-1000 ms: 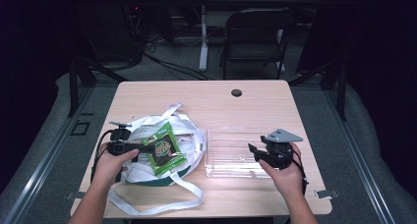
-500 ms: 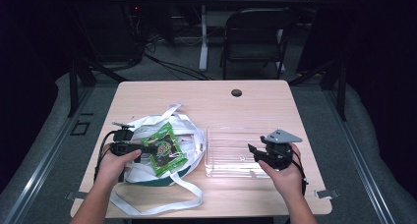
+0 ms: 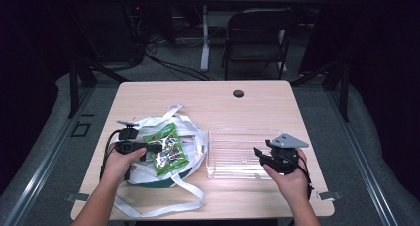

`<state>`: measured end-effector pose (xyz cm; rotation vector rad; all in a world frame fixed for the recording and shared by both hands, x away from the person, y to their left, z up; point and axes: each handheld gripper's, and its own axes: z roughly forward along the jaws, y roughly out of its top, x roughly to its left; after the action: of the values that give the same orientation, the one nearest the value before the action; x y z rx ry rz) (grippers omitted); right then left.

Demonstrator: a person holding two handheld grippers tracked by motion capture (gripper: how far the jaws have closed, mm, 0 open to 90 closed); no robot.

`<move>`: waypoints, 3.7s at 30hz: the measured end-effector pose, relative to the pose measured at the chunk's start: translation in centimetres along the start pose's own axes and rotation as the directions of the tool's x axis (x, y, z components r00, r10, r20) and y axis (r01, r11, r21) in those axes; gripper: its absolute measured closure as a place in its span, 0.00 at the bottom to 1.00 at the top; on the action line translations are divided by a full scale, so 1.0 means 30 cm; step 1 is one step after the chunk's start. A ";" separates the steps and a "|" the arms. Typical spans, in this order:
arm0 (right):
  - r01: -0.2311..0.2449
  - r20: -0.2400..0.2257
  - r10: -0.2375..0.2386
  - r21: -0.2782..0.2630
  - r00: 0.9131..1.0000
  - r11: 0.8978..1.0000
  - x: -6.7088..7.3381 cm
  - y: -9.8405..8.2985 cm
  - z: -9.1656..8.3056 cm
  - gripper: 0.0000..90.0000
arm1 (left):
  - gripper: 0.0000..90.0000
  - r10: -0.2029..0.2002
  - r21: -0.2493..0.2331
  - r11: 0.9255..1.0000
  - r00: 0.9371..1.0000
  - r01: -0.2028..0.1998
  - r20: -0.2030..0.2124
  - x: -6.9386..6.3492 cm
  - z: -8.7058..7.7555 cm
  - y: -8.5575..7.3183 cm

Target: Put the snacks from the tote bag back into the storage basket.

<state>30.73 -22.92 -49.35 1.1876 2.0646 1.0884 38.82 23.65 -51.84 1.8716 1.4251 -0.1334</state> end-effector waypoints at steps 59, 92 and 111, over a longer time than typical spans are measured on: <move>0.015 0.005 -0.015 0.006 1.000 1.000 0.007 -0.013 0.004 0.50 | 0.79 0.232 -0.096 0.971 0.963 -0.221 0.134 -0.101 0.009 0.005; 0.014 0.005 -0.014 0.004 1.000 1.000 0.008 -0.013 0.002 0.50 | 0.80 0.275 -0.165 0.953 0.953 -0.253 0.126 -0.106 -0.063 0.023; 0.018 0.005 -0.018 0.004 1.000 1.000 0.009 -0.013 0.003 0.50 | 0.80 0.305 -0.251 0.930 0.944 -0.267 0.124 -0.115 -0.148 0.037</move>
<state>30.48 -22.75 -49.72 1.1697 2.0704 1.0726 36.93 23.62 -46.41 1.8077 0.9987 0.0250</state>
